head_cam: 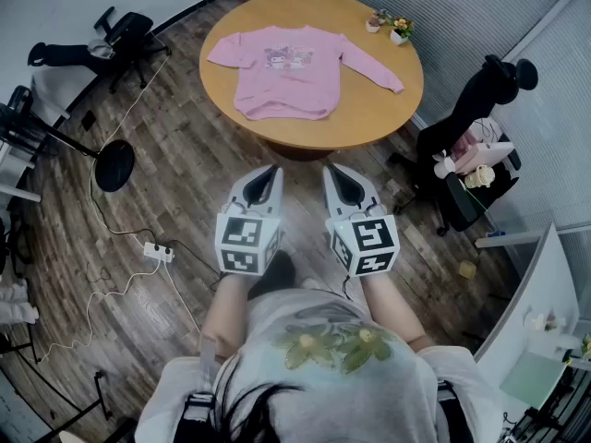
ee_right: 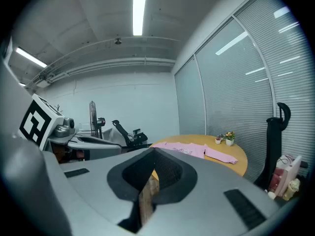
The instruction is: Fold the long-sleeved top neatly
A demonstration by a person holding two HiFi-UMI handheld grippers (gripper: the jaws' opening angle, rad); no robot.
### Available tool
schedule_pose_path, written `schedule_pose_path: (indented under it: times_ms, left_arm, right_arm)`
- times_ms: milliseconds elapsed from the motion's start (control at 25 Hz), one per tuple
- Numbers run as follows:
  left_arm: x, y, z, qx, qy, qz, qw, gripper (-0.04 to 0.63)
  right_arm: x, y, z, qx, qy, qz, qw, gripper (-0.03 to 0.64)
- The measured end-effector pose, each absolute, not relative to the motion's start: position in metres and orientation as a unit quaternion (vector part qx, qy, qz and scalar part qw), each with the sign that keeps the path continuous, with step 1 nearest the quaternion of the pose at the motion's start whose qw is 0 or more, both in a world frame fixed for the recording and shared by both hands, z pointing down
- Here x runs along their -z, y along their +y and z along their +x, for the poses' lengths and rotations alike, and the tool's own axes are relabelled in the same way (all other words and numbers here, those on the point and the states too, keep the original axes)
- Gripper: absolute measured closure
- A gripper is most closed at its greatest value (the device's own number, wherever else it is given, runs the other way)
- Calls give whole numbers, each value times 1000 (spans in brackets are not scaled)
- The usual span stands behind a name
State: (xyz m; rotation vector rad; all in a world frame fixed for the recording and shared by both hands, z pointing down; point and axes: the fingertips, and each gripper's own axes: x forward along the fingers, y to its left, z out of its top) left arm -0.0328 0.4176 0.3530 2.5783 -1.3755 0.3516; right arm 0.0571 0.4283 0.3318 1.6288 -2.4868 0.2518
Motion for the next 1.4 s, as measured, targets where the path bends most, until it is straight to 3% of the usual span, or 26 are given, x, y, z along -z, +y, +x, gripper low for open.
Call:
schedule_pose_path:
  times_ms: [600,840,920,1000,1160,1400]
  left_arm:
    - [-358,362,-53,-123,-439,886,83,592]
    - [-356,344,-65,-96,-418,896,114,590]
    - [-356,340,-69,-90,-416,898,116,549]
    - [-357,336,-72,-85,-408,901,123,469]
    - [-365,330,-80,-87,-403,900,142,368]
    - [-376,309,-95,-111,-416,891,144,347]
  right_arm:
    - [-345,378,36,-92,-808,577,79,598]
    - [-351,365,24,-101,-802,584,80,597]
    - [-351,362,23,-102,-799,588,74,586]
    - [-351,358,23,-108,-798,589,71,487]
    - [-357,353,29,-122,-791,595,78,420]
    - [-372,341,25,-139,-792,586,101,416]
